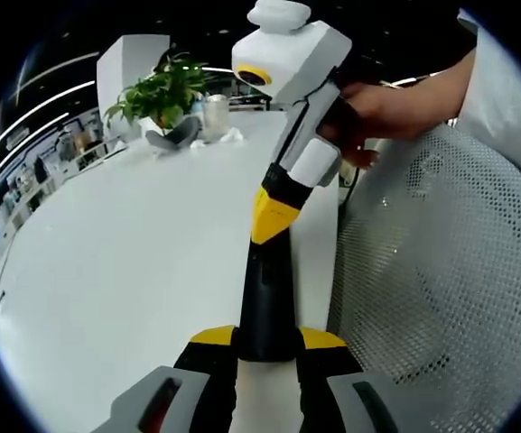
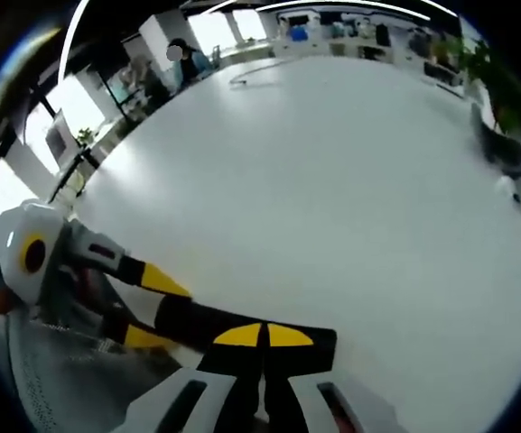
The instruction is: Press the specified remote control buttons in sequence, fully releasing each button before pressing the next.
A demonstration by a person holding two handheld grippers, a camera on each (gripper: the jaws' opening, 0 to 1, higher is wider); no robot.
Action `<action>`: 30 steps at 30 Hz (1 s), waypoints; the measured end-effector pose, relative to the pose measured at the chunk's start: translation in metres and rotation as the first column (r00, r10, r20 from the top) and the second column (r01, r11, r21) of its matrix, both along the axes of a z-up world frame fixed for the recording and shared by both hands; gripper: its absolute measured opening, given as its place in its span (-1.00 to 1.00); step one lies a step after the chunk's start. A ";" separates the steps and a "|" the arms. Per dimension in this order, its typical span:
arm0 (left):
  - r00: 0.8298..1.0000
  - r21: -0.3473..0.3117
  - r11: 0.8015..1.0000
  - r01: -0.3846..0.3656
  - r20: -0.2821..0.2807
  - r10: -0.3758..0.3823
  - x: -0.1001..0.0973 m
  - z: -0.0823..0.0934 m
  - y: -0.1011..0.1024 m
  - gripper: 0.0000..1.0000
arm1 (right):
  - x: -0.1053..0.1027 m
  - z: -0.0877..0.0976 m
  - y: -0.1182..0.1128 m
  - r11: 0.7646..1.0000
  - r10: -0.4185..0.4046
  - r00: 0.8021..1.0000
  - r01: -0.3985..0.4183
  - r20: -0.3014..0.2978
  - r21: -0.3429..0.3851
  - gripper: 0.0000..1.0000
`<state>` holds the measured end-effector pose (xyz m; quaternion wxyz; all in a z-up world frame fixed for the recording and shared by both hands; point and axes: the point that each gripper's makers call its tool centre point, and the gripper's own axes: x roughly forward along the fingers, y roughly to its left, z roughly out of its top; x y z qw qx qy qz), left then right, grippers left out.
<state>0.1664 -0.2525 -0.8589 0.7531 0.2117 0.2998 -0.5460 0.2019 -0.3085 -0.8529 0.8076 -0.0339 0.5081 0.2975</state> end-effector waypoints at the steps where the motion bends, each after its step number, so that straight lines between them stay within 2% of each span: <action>1: 1.000 0.000 1.000 0.000 0.000 0.000 0.000 0.000 0.000 -0.52 | 0.000 0.000 0.000 1.000 0.003 1.000 -0.003 0.006 -0.006 -1.00; 15: 1.000 0.000 1.000 0.001 0.003 -0.001 0.000 0.000 0.000 -0.52 | 0.001 0.002 -0.001 1.000 -0.007 1.000 0.008 -0.009 0.011 -1.00; 23: 1.000 0.000 1.000 0.001 0.003 -0.001 0.000 0.000 0.000 -0.52 | 0.001 0.003 -0.005 0.998 -0.055 0.997 0.056 -0.056 0.019 -1.00; 27: 1.000 0.000 1.000 0.001 0.003 -0.001 0.000 0.000 0.000 -0.52 | 0.006 0.011 -0.007 0.993 -0.103 0.994 0.106 -0.044 0.060 -1.00; 30: 1.000 0.000 1.000 0.001 0.004 -0.001 0.000 0.000 0.000 -0.52 | 0.008 0.011 -0.013 0.990 -0.133 0.990 0.135 -0.042 0.044 -1.00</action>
